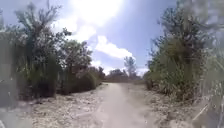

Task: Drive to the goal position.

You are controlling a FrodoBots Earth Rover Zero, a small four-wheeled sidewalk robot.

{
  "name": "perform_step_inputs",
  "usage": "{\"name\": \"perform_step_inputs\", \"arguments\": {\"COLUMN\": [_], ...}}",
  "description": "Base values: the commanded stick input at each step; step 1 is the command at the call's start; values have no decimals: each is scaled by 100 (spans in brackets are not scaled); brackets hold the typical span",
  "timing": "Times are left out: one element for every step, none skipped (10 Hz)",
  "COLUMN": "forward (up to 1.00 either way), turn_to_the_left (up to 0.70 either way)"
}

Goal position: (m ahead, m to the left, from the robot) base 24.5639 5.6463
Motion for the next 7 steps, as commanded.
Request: {"name": "perform_step_inputs", "arguments": {"forward": [70,70,70,70,70,70,70], "turn_to_the_left": [0,0,0,0,5,12,20]}}
